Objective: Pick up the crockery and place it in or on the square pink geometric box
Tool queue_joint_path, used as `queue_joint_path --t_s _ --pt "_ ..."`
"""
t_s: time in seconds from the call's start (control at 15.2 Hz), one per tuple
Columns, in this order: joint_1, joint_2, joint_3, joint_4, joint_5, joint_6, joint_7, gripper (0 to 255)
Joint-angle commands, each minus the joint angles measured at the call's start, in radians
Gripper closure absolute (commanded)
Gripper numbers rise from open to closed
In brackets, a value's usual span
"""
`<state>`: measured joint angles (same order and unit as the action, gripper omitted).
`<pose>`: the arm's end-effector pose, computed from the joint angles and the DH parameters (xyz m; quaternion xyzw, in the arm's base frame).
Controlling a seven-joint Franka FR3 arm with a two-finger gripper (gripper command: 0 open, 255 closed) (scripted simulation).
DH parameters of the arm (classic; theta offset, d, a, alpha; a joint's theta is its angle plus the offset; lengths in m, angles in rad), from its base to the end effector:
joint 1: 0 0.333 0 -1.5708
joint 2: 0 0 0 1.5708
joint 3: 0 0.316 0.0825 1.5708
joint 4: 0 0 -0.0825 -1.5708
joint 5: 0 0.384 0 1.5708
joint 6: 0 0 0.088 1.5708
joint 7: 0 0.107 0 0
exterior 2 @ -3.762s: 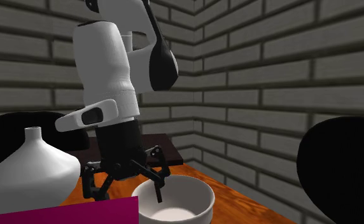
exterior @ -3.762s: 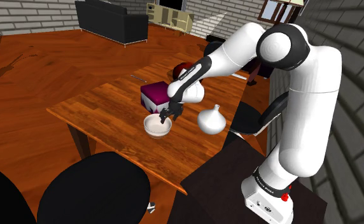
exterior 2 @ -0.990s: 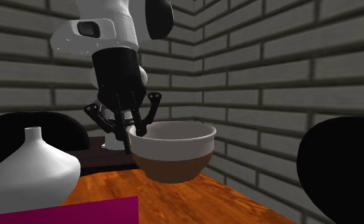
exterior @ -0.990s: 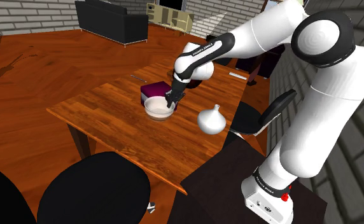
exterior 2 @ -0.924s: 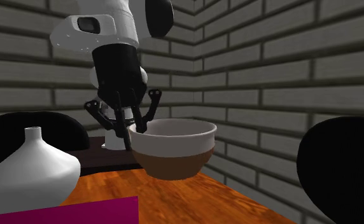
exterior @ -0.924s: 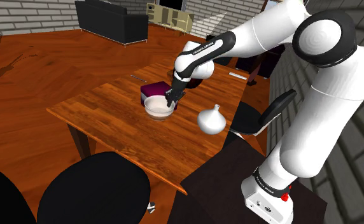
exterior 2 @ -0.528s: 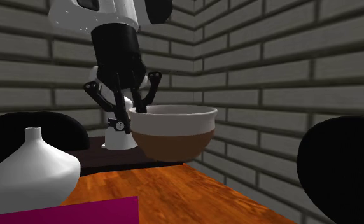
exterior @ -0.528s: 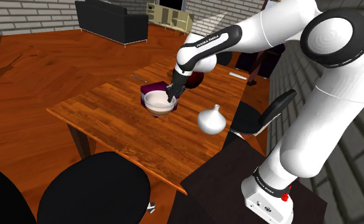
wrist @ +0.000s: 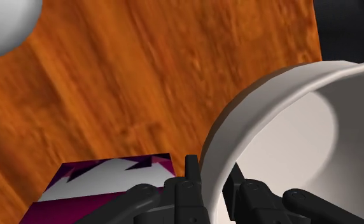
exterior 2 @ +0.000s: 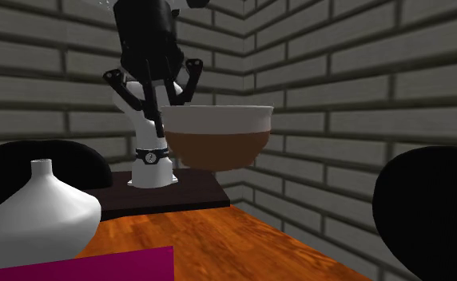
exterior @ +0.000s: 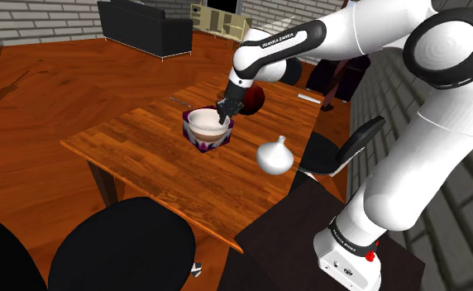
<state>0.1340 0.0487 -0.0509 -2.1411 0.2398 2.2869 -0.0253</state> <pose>0.5544 0.0518 0.3916 -0.9943 0.0201 -0.0456 0.0941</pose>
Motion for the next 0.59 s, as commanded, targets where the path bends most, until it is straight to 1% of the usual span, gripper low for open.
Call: queue_joint_path --t_s 0.0,0.07,0.53 --pt "-0.001 -0.013 -0.002 0.012 -0.005 -0.025 0.005 255" --pt "-0.001 -0.019 -0.002 0.018 -0.008 -0.036 0.008 255" --pt "-0.067 0.185 -0.047 0.309 0.012 -0.145 -0.090 255"
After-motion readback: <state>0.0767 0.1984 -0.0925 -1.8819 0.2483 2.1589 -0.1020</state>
